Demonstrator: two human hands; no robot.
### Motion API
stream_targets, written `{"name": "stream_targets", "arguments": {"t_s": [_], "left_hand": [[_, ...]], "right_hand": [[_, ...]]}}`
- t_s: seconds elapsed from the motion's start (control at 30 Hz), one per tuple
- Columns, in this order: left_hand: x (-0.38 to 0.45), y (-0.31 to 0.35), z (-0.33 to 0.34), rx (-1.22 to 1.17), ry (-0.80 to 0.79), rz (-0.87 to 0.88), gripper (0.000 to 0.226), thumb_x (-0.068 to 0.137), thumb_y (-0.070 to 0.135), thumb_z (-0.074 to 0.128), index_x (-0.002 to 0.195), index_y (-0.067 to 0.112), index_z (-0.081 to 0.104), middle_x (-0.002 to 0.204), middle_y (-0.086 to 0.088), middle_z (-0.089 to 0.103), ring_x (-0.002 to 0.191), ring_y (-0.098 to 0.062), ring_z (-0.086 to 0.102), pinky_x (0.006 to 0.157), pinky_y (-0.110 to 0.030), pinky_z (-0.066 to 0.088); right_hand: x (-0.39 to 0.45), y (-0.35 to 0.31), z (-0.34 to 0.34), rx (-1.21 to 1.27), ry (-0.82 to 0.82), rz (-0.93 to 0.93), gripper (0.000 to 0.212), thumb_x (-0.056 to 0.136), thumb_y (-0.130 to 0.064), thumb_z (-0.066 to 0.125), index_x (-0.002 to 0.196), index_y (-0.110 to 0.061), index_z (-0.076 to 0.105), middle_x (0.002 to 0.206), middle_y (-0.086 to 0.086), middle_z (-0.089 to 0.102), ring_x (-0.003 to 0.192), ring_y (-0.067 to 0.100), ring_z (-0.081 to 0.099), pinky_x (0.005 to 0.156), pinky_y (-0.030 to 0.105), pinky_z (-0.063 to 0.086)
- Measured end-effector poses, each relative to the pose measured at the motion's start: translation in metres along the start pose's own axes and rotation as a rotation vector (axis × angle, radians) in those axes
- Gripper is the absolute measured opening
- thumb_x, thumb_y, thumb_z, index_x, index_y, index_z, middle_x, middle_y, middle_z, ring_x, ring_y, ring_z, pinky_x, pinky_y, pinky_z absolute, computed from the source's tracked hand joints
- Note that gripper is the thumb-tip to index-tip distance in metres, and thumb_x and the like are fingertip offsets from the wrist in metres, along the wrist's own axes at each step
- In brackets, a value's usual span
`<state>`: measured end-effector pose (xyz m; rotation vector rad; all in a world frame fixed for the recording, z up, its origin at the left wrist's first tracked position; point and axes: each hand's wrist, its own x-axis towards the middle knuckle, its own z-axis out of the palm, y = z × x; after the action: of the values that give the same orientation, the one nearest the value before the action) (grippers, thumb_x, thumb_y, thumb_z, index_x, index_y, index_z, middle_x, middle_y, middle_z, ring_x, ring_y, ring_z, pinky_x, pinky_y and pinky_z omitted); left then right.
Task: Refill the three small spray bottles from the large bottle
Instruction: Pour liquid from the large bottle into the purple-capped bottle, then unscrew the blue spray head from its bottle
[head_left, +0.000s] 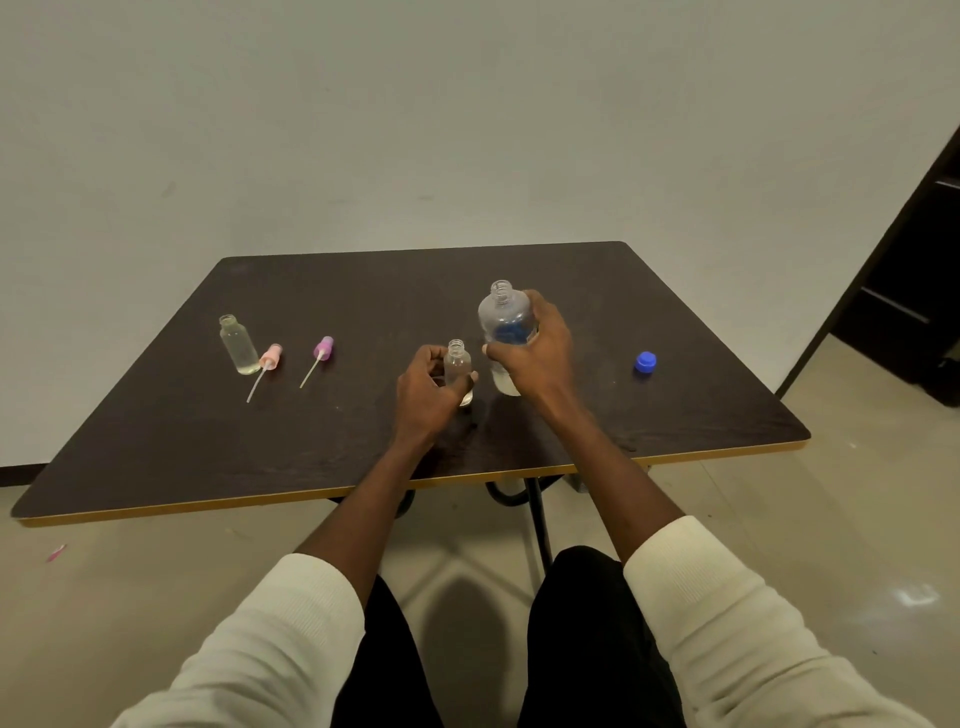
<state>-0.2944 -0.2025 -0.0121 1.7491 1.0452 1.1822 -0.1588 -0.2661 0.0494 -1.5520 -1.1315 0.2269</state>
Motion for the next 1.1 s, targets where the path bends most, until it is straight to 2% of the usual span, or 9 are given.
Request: {"name": "stream_targets", "arguments": {"t_s": [0.13, 0.27, 0.47, 0.63, 0.7, 0.77, 0.9, 1.0, 1.1], "left_hand": [[0.0, 0.0, 0.0, -0.002, -0.003, 0.008, 0.035, 0.08, 0.021, 0.082, 0.106, 0.021, 0.059, 0.097, 0.012, 0.067, 0.091, -0.002, 0.065, 0.077, -0.02, 0.052], [0.0, 0.0, 0.0, 0.004, 0.001, 0.006, 0.035, 0.08, 0.02, 0.082, 0.105, 0.022, 0.059, 0.092, 0.016, 0.065, 0.086, 0.002, 0.064, 0.075, -0.019, 0.052], [-0.001, 0.002, 0.0, 0.015, -0.004, 0.009, 0.034, 0.081, 0.02, 0.081, 0.107, 0.021, 0.059, 0.094, 0.015, 0.065, 0.087, 0.001, 0.064, 0.072, -0.011, 0.048], [-0.001, 0.001, 0.0, 0.001, 0.004, 0.01, 0.034, 0.08, 0.02, 0.082, 0.106, 0.021, 0.06, 0.094, 0.014, 0.067, 0.086, 0.001, 0.065, 0.072, -0.012, 0.05], [0.001, 0.0, 0.0, -0.031, 0.041, -0.011, 0.034, 0.08, 0.019, 0.082, 0.106, 0.015, 0.062, 0.097, 0.007, 0.07, 0.088, -0.004, 0.066, 0.075, -0.018, 0.052], [0.003, -0.001, -0.003, -0.065, 0.089, -0.029, 0.035, 0.08, 0.019, 0.081, 0.109, 0.011, 0.062, 0.102, -0.001, 0.071, 0.091, -0.011, 0.068, 0.077, -0.023, 0.054], [0.011, -0.009, -0.023, -0.051, 0.134, -0.045, 0.037, 0.082, 0.021, 0.08, 0.113, 0.013, 0.061, 0.107, -0.001, 0.07, 0.097, -0.012, 0.066, 0.08, -0.022, 0.053], [0.022, -0.017, -0.047, -0.038, 0.195, -0.055, 0.036, 0.082, 0.022, 0.079, 0.113, 0.016, 0.06, 0.107, 0.0, 0.07, 0.098, -0.011, 0.066, 0.082, -0.023, 0.053], [0.036, -0.026, -0.069, -0.005, 0.284, -0.069, 0.031, 0.083, 0.025, 0.079, 0.108, 0.019, 0.061, 0.102, 0.003, 0.069, 0.094, -0.011, 0.067, 0.076, -0.02, 0.053]], "right_hand": [[-0.007, 0.008, 0.006, 0.032, -0.012, 0.103, 0.074, 0.06, -0.027, 0.081, 0.128, -0.02, 0.054, 0.12, 0.001, 0.061, 0.107, 0.018, 0.06, 0.091, 0.036, 0.054], [-0.008, 0.018, 0.008, 0.048, -0.02, 0.132, 0.073, 0.055, -0.037, 0.076, 0.123, -0.019, 0.055, 0.115, 0.001, 0.063, 0.105, 0.019, 0.061, 0.091, 0.045, 0.054], [-0.012, 0.017, -0.001, 0.099, -0.038, 0.152, 0.084, 0.074, -0.012, 0.08, 0.143, -0.016, 0.033, 0.13, -0.005, 0.048, 0.116, 0.01, 0.047, 0.099, 0.026, 0.04], [-0.017, 0.016, 0.001, 0.11, 0.007, 0.12, 0.096, 0.073, -0.015, 0.083, 0.149, -0.014, 0.024, 0.146, 0.005, 0.04, 0.124, 0.008, 0.04, 0.103, 0.022, 0.036], [-0.023, 0.013, 0.004, 0.049, 0.1, 0.029, 0.1, 0.073, -0.025, 0.083, 0.151, -0.014, 0.021, 0.152, 0.007, 0.031, 0.13, 0.006, 0.03, 0.106, 0.013, 0.028], [-0.03, 0.007, 0.007, -0.035, 0.218, -0.137, 0.091, 0.077, -0.029, 0.08, 0.148, -0.008, 0.026, 0.149, 0.01, 0.031, 0.131, 0.007, 0.03, 0.104, 0.008, 0.028], [-0.039, -0.011, 0.022, -0.104, 0.295, -0.459, 0.066, 0.082, -0.015, 0.07, 0.138, 0.001, 0.04, 0.139, 0.015, 0.042, 0.132, 0.022, 0.04, 0.109, 0.032, 0.039], [-0.039, -0.014, 0.048, -0.156, 0.173, -0.527, 0.048, 0.083, -0.003, 0.063, 0.13, 0.001, 0.053, 0.133, 0.014, 0.051, 0.128, 0.021, 0.045, 0.108, 0.029, 0.039], [-0.033, -0.008, 0.076, -0.206, -0.078, -0.403, 0.037, 0.083, 0.001, 0.057, 0.12, -0.004, 0.06, 0.125, 0.008, 0.054, 0.116, 0.015, 0.052, 0.098, 0.027, 0.047]]}}
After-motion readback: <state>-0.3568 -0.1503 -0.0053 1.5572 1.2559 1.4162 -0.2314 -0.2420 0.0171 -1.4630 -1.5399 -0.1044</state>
